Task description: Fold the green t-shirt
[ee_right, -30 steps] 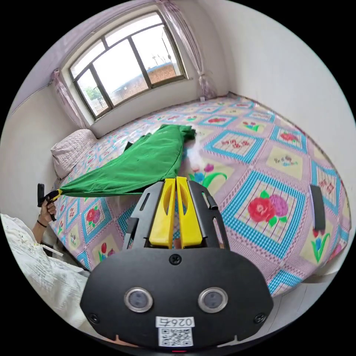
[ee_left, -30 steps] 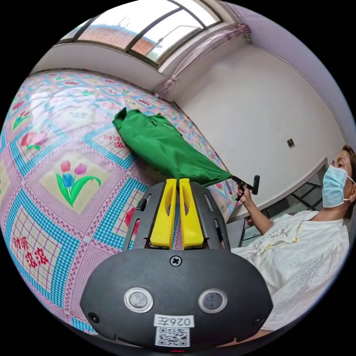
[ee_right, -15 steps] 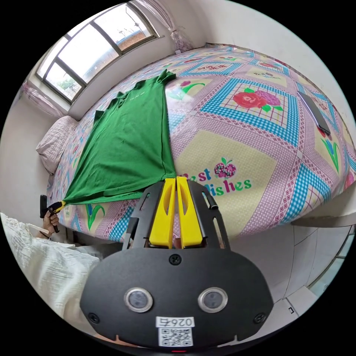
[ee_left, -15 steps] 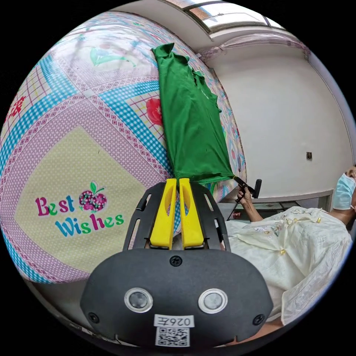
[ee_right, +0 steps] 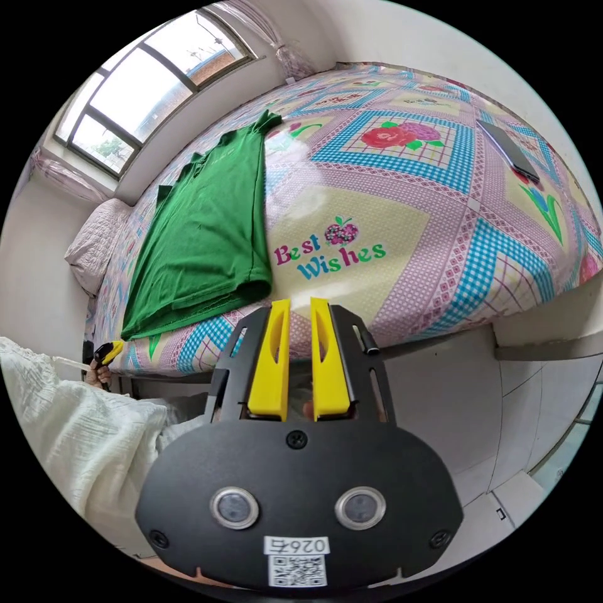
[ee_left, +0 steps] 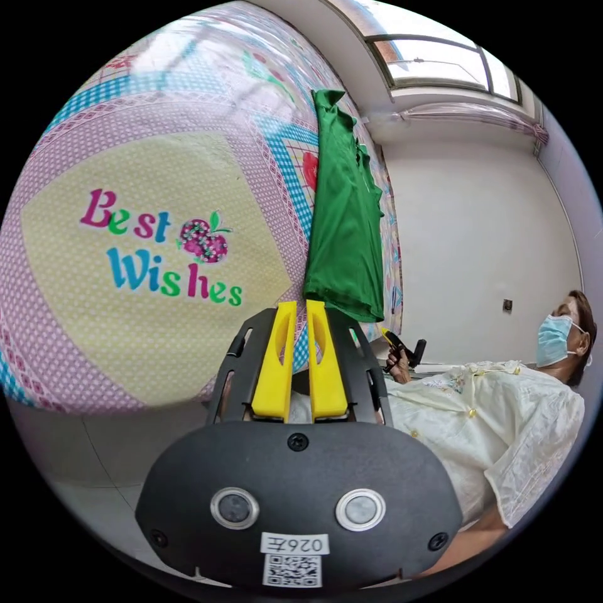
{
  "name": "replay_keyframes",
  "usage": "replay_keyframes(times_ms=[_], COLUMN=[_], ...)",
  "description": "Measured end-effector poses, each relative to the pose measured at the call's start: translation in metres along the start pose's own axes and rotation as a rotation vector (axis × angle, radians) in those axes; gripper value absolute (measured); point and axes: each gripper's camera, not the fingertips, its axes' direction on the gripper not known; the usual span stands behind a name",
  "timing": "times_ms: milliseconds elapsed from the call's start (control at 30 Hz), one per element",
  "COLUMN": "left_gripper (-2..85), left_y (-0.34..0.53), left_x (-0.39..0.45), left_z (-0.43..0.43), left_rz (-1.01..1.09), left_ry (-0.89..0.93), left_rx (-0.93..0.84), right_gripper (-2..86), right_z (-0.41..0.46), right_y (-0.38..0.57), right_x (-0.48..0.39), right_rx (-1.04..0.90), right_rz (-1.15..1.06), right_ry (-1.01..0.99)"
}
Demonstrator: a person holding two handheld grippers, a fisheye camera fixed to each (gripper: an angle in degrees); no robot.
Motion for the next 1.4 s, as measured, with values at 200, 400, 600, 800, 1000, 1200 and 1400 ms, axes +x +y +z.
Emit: replay_keyframes(times_ms=[200,400,600,800,1000,1200,1400], left_gripper=[-0.8,-0.9,-1.0,-1.0,-1.0,-1.0,-1.0], left_y=[-0.033,-0.114,-0.058,-0.052,-0.073,-0.011,0.002], left_x=[0.08,0.13,0.102,0.146,0.151,0.127,0.162], left_z=[-0.021,0.098,0.111,0.104,0.17,0.154,0.137], left_rz=[0.196,0.377,0.267,0.323,0.351,0.25,0.277], left_ry=[-0.117,-0.143,-0.142,-0.089,-0.099,-0.106,-0.104], left_rx=[0.08,-0.242,-0.364,-0.198,-0.338,-0.331,-0.223], right_gripper=[0.2,-0.9,-0.9,-0.9,-0.9,-0.9,-0.7], right_z=[-0.042,0.041,0.029,-0.014,0.052,0.015,-0.049], right_y=[-0.055,-0.12,-0.042,-0.034,-0.066,0.007,-0.001], right_x=[-0.043,-0.087,-0.053,-0.058,-0.103,-0.049,-0.034], right_rx=[0.163,-0.04,-0.168,-0.086,-0.188,-0.254,-0.025], right_rz=[-0.173,-0.394,-0.393,-0.405,-0.58,-0.497,-0.373], right_ry=[-0.044,-0.126,-0.089,-0.084,-0.114,-0.102,-0.161])
